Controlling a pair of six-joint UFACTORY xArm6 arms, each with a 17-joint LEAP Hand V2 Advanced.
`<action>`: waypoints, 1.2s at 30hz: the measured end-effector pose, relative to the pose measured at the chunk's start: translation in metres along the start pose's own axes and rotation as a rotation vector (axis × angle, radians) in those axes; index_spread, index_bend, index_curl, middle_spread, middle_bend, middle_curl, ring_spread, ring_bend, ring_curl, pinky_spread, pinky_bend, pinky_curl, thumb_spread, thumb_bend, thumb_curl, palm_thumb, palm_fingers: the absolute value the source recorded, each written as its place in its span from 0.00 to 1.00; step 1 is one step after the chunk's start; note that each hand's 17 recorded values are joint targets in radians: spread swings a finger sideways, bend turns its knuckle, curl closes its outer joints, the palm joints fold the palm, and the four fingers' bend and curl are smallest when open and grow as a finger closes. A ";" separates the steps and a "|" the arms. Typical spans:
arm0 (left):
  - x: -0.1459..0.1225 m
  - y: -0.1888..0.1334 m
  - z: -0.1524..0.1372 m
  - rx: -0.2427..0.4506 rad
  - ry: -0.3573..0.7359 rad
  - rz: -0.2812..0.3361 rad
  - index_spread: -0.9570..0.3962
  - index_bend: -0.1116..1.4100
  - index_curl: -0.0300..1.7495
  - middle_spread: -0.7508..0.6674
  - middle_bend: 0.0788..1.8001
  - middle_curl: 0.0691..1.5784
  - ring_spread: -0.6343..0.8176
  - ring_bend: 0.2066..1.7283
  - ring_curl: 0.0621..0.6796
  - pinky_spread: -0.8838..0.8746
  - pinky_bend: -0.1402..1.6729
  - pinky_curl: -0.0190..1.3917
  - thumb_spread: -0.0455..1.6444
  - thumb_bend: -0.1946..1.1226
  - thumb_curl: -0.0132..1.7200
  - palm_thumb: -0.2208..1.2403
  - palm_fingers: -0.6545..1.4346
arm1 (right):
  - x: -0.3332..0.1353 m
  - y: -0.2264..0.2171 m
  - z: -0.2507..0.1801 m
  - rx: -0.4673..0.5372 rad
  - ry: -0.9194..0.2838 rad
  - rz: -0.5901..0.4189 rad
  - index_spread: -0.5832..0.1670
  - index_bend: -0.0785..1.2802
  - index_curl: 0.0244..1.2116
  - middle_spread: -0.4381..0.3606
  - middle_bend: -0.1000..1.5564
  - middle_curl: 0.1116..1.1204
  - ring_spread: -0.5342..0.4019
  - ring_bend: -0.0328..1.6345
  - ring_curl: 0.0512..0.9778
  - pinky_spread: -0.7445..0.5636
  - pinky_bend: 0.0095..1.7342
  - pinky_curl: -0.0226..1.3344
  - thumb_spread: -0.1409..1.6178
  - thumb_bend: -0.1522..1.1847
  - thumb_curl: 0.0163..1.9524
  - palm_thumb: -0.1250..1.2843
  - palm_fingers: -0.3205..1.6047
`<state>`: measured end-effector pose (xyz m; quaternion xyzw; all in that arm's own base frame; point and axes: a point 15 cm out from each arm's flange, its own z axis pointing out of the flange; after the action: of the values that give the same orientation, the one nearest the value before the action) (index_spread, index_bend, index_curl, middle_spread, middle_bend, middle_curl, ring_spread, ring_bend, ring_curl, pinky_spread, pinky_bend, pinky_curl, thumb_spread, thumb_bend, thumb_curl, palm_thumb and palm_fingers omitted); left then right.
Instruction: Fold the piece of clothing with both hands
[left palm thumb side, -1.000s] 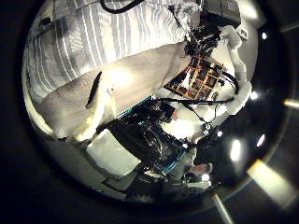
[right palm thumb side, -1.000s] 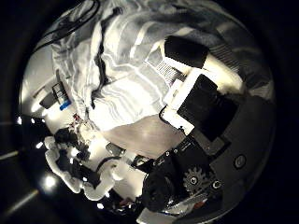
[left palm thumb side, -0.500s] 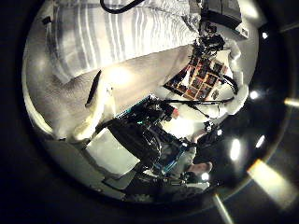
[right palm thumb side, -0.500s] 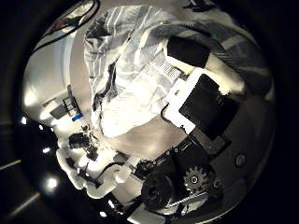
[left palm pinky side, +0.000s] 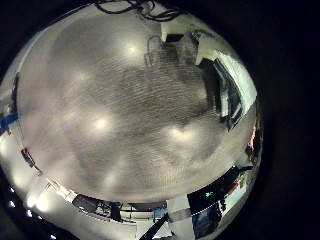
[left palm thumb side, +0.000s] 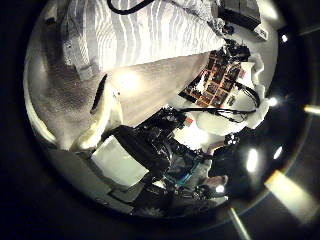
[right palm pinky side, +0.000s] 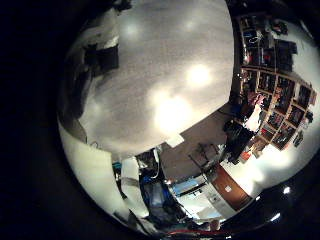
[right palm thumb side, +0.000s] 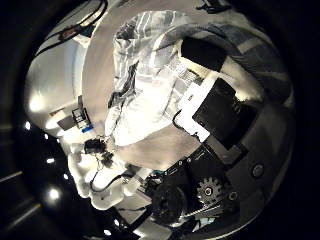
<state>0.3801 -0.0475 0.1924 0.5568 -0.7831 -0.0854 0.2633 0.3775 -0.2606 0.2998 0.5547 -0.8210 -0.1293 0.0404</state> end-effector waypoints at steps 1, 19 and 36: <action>0.000 0.000 0.000 0.003 0.003 0.001 0.68 0.20 0.26 0.64 0.06 0.16 0.58 0.31 0.30 0.67 0.23 0.31 0.76 0.14 0.26 0.57 0.41 | -0.006 0.001 -0.004 0.005 0.003 -0.010 0.41 0.83 0.73 0.40 0.87 0.61 0.39 0.90 0.60 0.42 0.76 0.52 0.76 0.13 0.35 0.80 0.77; 0.010 0.005 -0.004 0.020 -0.008 0.014 0.69 0.20 0.26 0.64 0.06 0.16 0.58 0.31 0.29 0.67 0.23 0.30 0.76 0.14 0.26 0.57 0.41 | -0.214 0.060 -0.064 0.111 0.000 -0.362 0.42 0.84 0.73 0.40 0.88 0.59 0.39 0.90 0.60 0.41 0.74 0.56 0.76 0.11 0.38 0.80 0.77; -0.077 0.102 -0.098 0.201 -0.013 -0.177 0.69 0.19 0.25 0.63 0.07 0.18 0.54 0.32 0.29 0.66 0.22 0.29 0.75 0.14 0.26 0.56 0.44 | -0.498 0.147 0.086 -0.072 0.170 -0.782 0.42 0.84 0.73 0.40 0.88 0.59 0.39 0.90 0.60 0.41 0.72 0.58 0.76 0.11 0.39 0.80 0.77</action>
<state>0.3638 0.0759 0.2945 0.6467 -0.7373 -0.0329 0.1927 0.4166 0.2641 0.2934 0.8324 -0.5365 -0.1171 0.0753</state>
